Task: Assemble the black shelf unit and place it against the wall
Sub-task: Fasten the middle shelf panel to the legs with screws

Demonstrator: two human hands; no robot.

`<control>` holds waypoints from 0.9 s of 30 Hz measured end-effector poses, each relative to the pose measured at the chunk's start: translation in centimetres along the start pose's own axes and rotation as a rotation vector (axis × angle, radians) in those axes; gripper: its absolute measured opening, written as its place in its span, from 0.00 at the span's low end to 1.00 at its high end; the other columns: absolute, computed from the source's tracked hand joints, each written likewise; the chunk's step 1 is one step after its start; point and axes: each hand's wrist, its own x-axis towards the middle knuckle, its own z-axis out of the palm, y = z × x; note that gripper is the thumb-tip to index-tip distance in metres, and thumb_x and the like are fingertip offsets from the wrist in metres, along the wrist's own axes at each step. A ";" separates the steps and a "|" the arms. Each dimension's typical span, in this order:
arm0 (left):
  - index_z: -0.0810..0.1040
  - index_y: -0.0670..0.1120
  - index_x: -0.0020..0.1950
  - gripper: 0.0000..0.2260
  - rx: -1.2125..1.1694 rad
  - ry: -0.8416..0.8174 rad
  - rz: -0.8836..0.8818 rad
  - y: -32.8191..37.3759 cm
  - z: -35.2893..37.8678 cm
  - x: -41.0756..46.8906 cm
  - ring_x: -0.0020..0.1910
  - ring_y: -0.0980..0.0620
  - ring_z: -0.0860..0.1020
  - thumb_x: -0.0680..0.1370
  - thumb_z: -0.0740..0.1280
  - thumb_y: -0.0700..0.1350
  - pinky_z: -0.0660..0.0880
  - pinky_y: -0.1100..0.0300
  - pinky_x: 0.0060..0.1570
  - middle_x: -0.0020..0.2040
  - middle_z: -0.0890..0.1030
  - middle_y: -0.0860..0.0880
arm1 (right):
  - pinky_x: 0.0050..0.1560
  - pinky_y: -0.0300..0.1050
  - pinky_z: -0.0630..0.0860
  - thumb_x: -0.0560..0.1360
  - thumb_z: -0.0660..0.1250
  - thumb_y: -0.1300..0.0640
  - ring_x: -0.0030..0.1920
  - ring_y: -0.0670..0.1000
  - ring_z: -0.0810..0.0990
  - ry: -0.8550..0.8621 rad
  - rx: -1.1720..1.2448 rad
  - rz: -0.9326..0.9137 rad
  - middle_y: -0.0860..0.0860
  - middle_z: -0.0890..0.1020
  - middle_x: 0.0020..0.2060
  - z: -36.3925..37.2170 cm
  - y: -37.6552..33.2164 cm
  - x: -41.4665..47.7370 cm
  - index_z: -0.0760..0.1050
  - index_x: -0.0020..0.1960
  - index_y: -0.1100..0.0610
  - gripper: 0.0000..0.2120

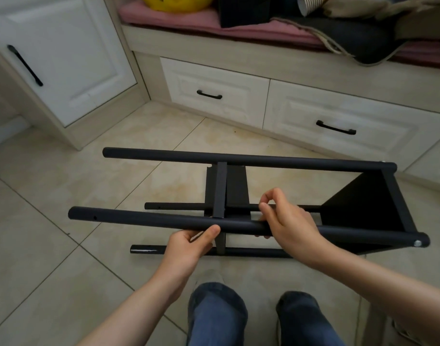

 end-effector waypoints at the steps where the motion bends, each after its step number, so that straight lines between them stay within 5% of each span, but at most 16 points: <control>1: 0.84 0.45 0.53 0.19 0.006 0.002 -0.010 -0.2 -0.1 -0.2 0.52 0.55 0.84 0.67 0.73 0.55 0.79 0.54 0.61 0.48 0.87 0.51 | 0.50 0.54 0.78 0.84 0.52 0.47 0.41 0.45 0.81 -0.001 -0.007 -0.008 0.45 0.82 0.37 0.1 0.0 -0.3 0.63 0.54 0.44 0.03; 6: 0.84 0.41 0.54 0.22 -0.018 0.030 -0.059 -1.1 -0.8 -0.8 0.53 0.52 0.85 0.66 0.74 0.53 0.79 0.54 0.59 0.48 0.87 0.48 | 0.50 0.55 0.78 0.83 0.52 0.47 0.42 0.46 0.81 -0.015 -0.020 -0.020 0.45 0.81 0.39 1.0 0.0 -1.5 0.63 0.54 0.44 0.03; 9: 0.84 0.45 0.53 0.15 0.041 -0.001 -0.060 -1.1 -1.3 -1.6 0.52 0.55 0.84 0.70 0.74 0.51 0.81 0.56 0.56 0.48 0.87 0.51 | 0.48 0.55 0.79 0.83 0.52 0.45 0.42 0.47 0.82 -0.015 -0.002 -0.025 0.47 0.82 0.39 1.3 0.1 -2.0 0.62 0.54 0.43 0.03; 11: 0.85 0.48 0.49 0.08 0.148 0.014 -0.046 -0.5 -1.3 -2.3 0.50 0.57 0.85 0.74 0.74 0.50 0.82 0.58 0.49 0.45 0.87 0.53 | 0.48 0.56 0.79 0.82 0.51 0.45 0.42 0.48 0.82 -0.014 0.002 -0.021 0.48 0.83 0.40 1.5 0.1 -2.1 0.61 0.53 0.42 0.02; 13: 0.85 0.48 0.41 0.11 0.375 0.087 0.015 0.1 -1.4 -2.9 0.42 0.59 0.85 0.74 0.74 0.55 0.83 0.57 0.43 0.39 0.87 0.53 | 0.49 0.56 0.79 0.82 0.52 0.45 0.43 0.48 0.82 -0.019 0.013 -0.013 0.48 0.83 0.40 1.6 0.1 -2.3 0.60 0.52 0.41 0.01; 17: 0.69 0.50 0.26 0.27 1.180 0.328 0.453 0.8 -2.5 -2.9 0.25 0.55 0.73 0.67 0.70 0.70 0.68 0.59 0.26 0.21 0.71 0.54 | 0.49 0.58 0.78 0.82 0.52 0.45 0.43 0.50 0.82 -0.026 0.018 -0.016 0.49 0.83 0.40 1.7 0.0 -2.7 0.59 0.50 0.39 0.02; 19: 0.62 0.51 0.30 0.26 1.286 0.356 0.776 1.4 -3.1 -2.4 0.27 0.52 0.67 0.66 0.71 0.69 0.61 0.61 0.25 0.26 0.65 0.57 | 0.49 0.58 0.78 0.82 0.52 0.45 0.43 0.51 0.82 -0.037 0.020 -0.018 0.49 0.83 0.40 1.7 0.0 -2.9 0.59 0.50 0.39 0.02; 21: 0.71 0.50 0.39 0.22 1.295 0.257 0.965 1.8 -3.9 -1.1 0.37 0.51 0.71 0.66 0.71 0.67 0.68 0.59 0.31 0.36 0.71 0.55 | 0.49 0.58 0.78 0.81 0.51 0.44 0.43 0.52 0.82 -0.036 0.018 -0.020 0.49 0.83 0.40 1.6 0.0 -2.9 0.59 0.51 0.40 0.02; 23: 0.77 0.50 0.61 0.31 1.357 0.081 0.880 2.7 -4.2 0.0 0.54 0.48 0.75 0.67 0.67 0.70 0.77 0.52 0.51 0.53 0.78 0.51 | 0.49 0.58 0.78 0.81 0.51 0.44 0.43 0.51 0.82 -0.043 0.015 -0.024 0.48 0.83 0.40 1.6 0.0 -3.0 0.59 0.51 0.40 0.02; 25: 0.59 0.55 0.80 0.44 1.389 -0.104 0.684 3.9 -4.4 0.7 0.72 0.51 0.65 0.68 0.64 0.72 0.68 0.50 0.72 0.71 0.70 0.52 | 0.49 0.56 0.78 0.82 0.52 0.45 0.43 0.50 0.81 -0.057 0.008 -0.022 0.48 0.83 0.40 1.6 0.1 -2.9 0.59 0.52 0.40 0.01; 27: 0.42 0.60 0.81 0.50 1.386 -0.244 0.552 4.7 -4.2 1.2 0.78 0.55 0.54 0.69 0.68 0.70 0.57 0.55 0.77 0.78 0.60 0.54 | 0.49 0.56 0.78 0.83 0.52 0.45 0.42 0.49 0.81 -0.072 -0.012 -0.014 0.47 0.82 0.39 1.6 0.2 -2.7 0.60 0.52 0.41 0.02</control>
